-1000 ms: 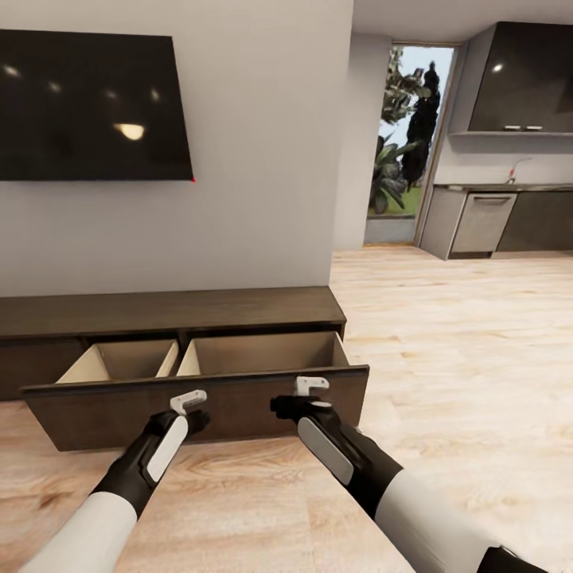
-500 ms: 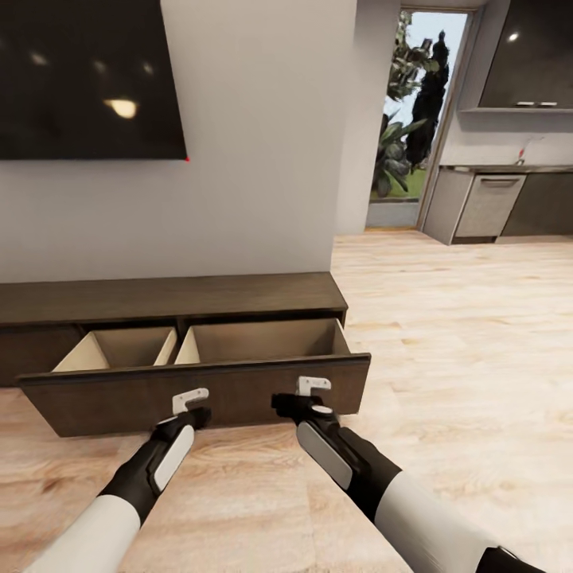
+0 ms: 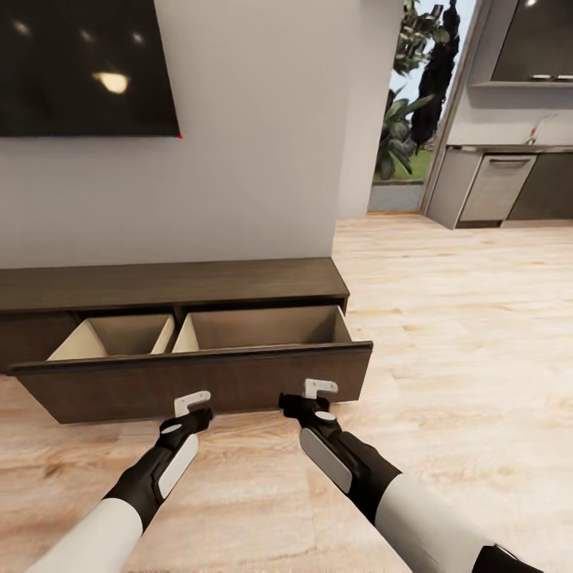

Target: Place each of the two pumpkins and all three candles from the living room inside a cabinet in the living room (use any cabinet), then make sure every cabinet is closed, and position the cauldron so it is next to a table in the living room.

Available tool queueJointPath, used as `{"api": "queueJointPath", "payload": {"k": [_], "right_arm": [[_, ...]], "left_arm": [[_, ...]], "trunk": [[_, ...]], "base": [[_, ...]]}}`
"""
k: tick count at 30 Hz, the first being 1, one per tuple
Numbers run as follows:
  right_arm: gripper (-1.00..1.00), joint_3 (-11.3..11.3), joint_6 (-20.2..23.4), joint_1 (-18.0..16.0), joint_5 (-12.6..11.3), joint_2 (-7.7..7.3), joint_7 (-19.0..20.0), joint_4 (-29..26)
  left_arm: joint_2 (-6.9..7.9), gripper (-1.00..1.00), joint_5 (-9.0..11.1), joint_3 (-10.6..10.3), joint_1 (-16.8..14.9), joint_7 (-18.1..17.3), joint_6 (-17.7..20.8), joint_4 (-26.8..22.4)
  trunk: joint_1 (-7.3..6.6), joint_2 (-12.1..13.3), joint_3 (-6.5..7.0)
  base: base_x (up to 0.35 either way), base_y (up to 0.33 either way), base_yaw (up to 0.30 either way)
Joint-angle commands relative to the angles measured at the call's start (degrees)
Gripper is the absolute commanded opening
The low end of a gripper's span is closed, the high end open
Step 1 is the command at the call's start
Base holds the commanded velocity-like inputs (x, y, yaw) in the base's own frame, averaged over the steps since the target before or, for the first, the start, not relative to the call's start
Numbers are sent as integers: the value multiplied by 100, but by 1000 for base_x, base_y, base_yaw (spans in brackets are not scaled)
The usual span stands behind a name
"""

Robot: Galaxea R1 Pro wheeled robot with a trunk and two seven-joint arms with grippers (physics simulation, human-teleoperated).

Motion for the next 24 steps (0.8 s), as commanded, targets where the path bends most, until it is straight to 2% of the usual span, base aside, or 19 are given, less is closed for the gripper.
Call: {"api": "queueJointPath", "payload": {"k": [1, 6, 14, 21, 24], "right_arm": [[100, 18, 13, -6, -14, -5, -41, -2], [100, 19, 2, -6, 20, 5, -41, 25], [100, 19, -31, -6, 60, 4, -39, 36], [100, 33, -190, -9, 78, -6, -34, 51], [100, 249, -496, -17, 162, 13, -36, 60]], "left_arm": [[11, 100, 36, -40, -4, 53, 17, -10], [7, 100, 45, -41, -4, 54, 5, -8], [5, 100, 43, -59, -5, 54, -498, 202], [5, 100, 42, -59, -4, 56, -532, 244], [5, 100, 47, -59, -4, 55, -534, 246]], "trunk": [[1, -4, -28], [14, -11, -139], [35, -22, -316], [53, -31, -471], [53, -31, -471]], "base": [[0, 0, 0], [0, 0, 0], [0, 0, 0], [0, 0, 0], [0, 0, 0]]}}
